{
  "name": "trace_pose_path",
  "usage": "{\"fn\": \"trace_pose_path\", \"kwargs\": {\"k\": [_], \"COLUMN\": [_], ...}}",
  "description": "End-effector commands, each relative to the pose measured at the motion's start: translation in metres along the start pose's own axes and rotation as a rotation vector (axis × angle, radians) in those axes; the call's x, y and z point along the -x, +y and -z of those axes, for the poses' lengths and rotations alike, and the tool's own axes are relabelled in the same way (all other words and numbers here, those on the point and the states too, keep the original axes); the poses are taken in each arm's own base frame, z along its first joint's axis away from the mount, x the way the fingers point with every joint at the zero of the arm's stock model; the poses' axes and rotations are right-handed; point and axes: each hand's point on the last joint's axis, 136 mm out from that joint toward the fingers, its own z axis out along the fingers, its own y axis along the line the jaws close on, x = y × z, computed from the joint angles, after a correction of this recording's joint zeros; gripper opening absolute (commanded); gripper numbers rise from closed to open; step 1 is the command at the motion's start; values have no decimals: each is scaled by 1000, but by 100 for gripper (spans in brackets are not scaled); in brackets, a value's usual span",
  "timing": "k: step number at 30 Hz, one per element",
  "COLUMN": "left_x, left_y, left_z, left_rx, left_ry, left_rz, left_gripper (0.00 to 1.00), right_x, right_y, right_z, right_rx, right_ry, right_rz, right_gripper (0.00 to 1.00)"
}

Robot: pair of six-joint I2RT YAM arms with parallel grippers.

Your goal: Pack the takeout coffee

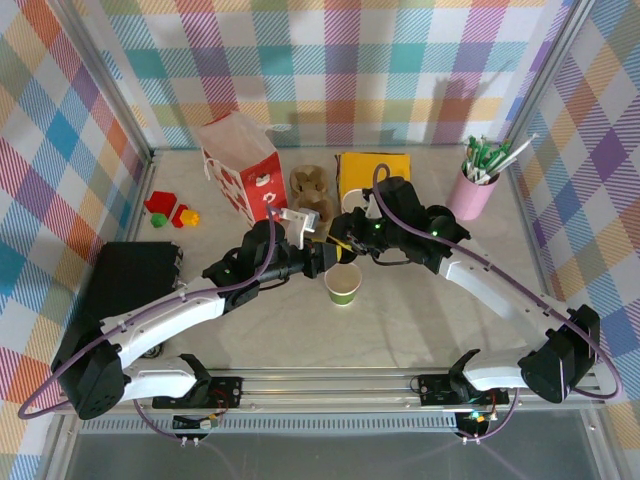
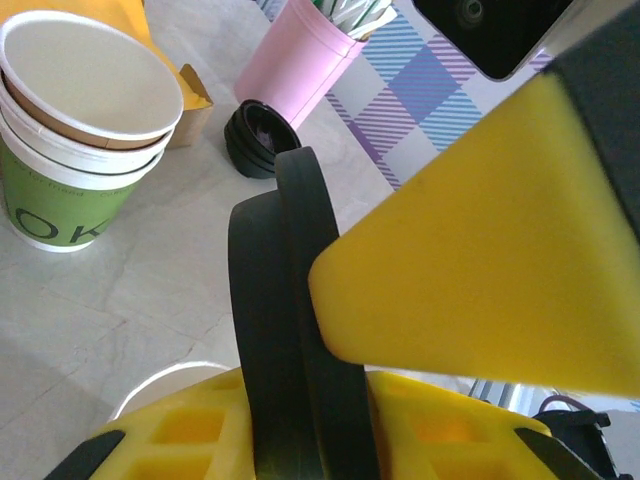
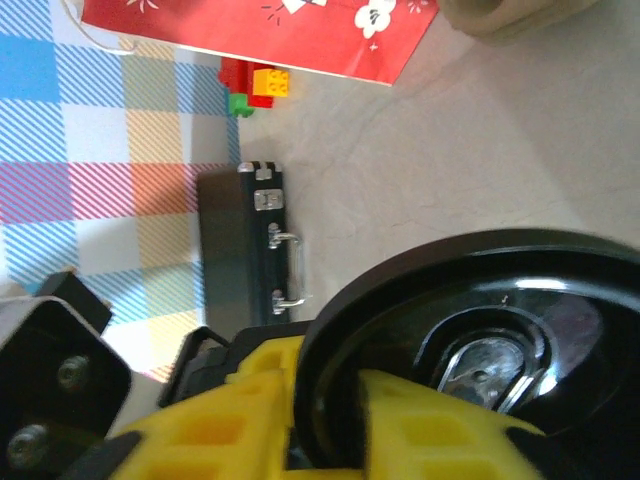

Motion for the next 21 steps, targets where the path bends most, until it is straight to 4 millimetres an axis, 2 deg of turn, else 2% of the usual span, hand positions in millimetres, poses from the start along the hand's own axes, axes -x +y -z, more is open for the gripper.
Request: {"fn": "trace_pose_path", "kwargs": {"k": [1, 2, 6, 10, 14, 17, 21], "left_x": [9, 9, 10, 17, 27, 30, 36], "left_y": [-11, -11, -11, -9, -10, -12, -15], "left_z": [10, 12, 24, 40, 63, 79, 90], "left_rx": [-23, -18, 10, 39, 50, 58, 32], "left_ry": [-35, -31, -10, 21, 45, 83, 119], "left_rz": [-5, 0, 26, 101, 215, 308, 460], "left_gripper": [24, 24, 22, 20, 19, 19, 18], "right_x": [11, 15, 31, 34, 20, 3, -4], "right_y": [17, 18, 23, 29, 25, 23, 30], "right_z": [31, 38, 79, 103, 99, 83, 67], "right_rx": [-5, -18, -63, -75, -40, -8, -22], "right_ry": [-89, -108, -225, -297, -286, -277, -384], "right_rz": [104, 131, 296, 587, 902, 1176, 1498], "right_gripper": [46, 51, 58, 58, 58, 56, 57]}}
